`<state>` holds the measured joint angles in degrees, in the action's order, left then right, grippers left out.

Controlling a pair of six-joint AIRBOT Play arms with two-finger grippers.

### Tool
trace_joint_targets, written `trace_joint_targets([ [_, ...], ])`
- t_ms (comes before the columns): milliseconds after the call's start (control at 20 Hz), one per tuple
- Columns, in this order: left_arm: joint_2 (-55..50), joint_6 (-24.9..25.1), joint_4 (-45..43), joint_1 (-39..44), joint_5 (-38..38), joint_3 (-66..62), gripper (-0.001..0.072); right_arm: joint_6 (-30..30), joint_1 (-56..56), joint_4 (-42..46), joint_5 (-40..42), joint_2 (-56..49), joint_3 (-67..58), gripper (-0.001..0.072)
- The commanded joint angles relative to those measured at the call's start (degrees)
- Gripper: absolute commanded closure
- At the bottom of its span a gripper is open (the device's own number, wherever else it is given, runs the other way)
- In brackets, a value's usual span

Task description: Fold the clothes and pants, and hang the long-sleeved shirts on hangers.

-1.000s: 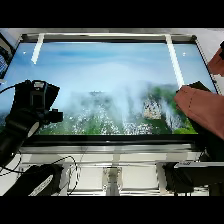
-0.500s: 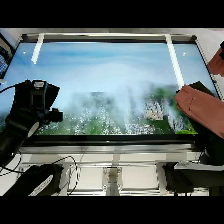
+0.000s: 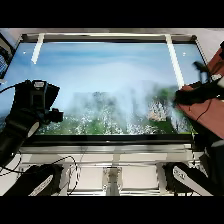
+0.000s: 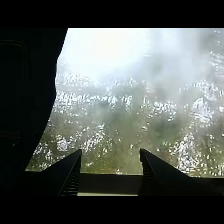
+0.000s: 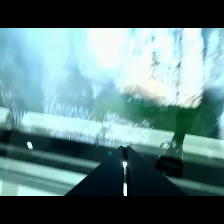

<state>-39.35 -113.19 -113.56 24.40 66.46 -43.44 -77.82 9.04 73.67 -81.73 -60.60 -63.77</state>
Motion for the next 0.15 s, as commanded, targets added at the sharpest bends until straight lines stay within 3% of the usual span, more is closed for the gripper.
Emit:
trace_joint_targets([
  [0, -0.04, 0.02, 0.02, -0.04, -0.02, 0.02, 0.0286, -2.54, -10.10, 1.60, 0.76, 6.08, 12.04, 0.0702],
  [100, -0.04, 0.02, 0.02, -0.04, -0.02, 0.02, 0.0286, -3.56, -13.00, 1.49, 0.90, 8.81, 17.16, 0.0702],
])
